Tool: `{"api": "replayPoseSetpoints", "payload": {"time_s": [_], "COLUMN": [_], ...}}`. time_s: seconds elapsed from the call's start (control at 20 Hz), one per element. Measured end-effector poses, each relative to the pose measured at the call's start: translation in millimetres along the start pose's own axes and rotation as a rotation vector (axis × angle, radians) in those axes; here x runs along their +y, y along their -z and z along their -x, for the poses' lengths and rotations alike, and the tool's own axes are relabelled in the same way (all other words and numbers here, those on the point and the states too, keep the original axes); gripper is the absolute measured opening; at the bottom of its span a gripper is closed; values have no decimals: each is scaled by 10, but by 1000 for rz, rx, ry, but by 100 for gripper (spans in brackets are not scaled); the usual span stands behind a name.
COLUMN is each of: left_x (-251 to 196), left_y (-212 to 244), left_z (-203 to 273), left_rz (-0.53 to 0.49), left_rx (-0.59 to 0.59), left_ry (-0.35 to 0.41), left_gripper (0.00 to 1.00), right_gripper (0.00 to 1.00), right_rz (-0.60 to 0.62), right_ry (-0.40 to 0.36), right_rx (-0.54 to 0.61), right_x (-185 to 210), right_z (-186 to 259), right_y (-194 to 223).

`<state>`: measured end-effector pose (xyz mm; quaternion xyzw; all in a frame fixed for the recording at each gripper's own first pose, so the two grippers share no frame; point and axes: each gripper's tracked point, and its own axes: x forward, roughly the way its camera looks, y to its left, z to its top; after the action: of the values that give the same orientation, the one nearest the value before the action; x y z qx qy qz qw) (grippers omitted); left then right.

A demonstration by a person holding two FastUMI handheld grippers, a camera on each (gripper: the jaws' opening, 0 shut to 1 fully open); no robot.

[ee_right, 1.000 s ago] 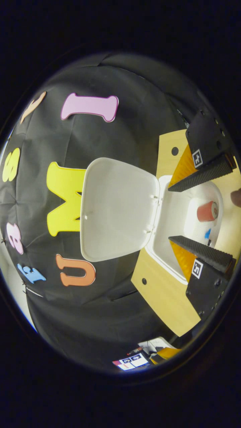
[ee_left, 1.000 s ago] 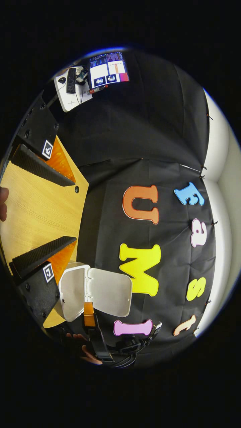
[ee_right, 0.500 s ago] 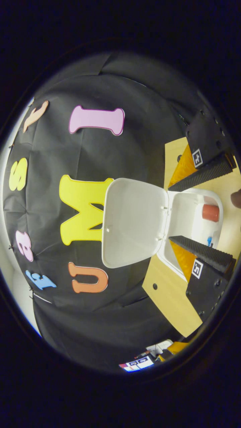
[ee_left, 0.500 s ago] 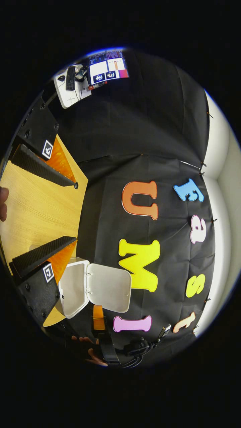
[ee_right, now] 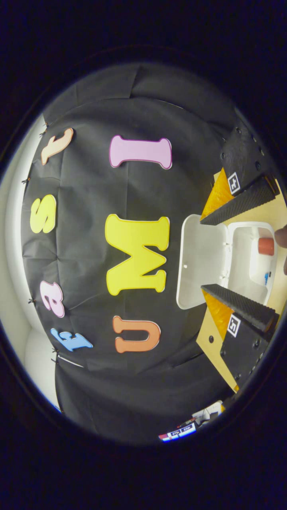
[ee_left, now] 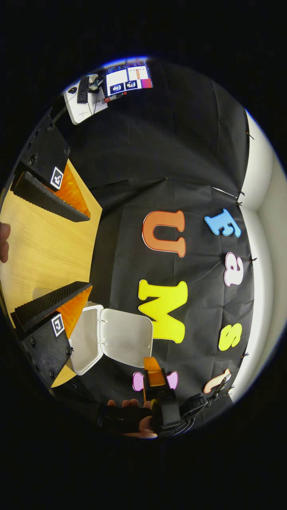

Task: Press the lid of the desktop garbage bin to open it, pick up the crumpled paper on the desktop and throw it into the bin, then pick up the pop can on the desktop and drop it into the bin, and finally close the garbage bin lid.

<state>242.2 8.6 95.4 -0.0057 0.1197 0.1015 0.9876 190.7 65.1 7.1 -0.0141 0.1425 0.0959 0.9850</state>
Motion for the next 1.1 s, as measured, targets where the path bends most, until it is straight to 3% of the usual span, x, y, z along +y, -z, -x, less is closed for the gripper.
{"api": "replayPoseSetpoints", "payload": {"time_s": [0.4, 1.1], "left_x": [103, 238], "left_y": [-93, -19], "left_z": [-19, -83], "left_rz": [-2, 22], "left_rx": [-19, 3], "left_ry": [-44, -118], "left_gripper": [97, 97], "right_gripper": [94, 94], "right_rz": [-28, -4], "right_ry": [37, 65], "right_rx": [-80, -20], "right_x": [136, 135], "right_z": [-368, -837], "right_y": [-433, -270]}}
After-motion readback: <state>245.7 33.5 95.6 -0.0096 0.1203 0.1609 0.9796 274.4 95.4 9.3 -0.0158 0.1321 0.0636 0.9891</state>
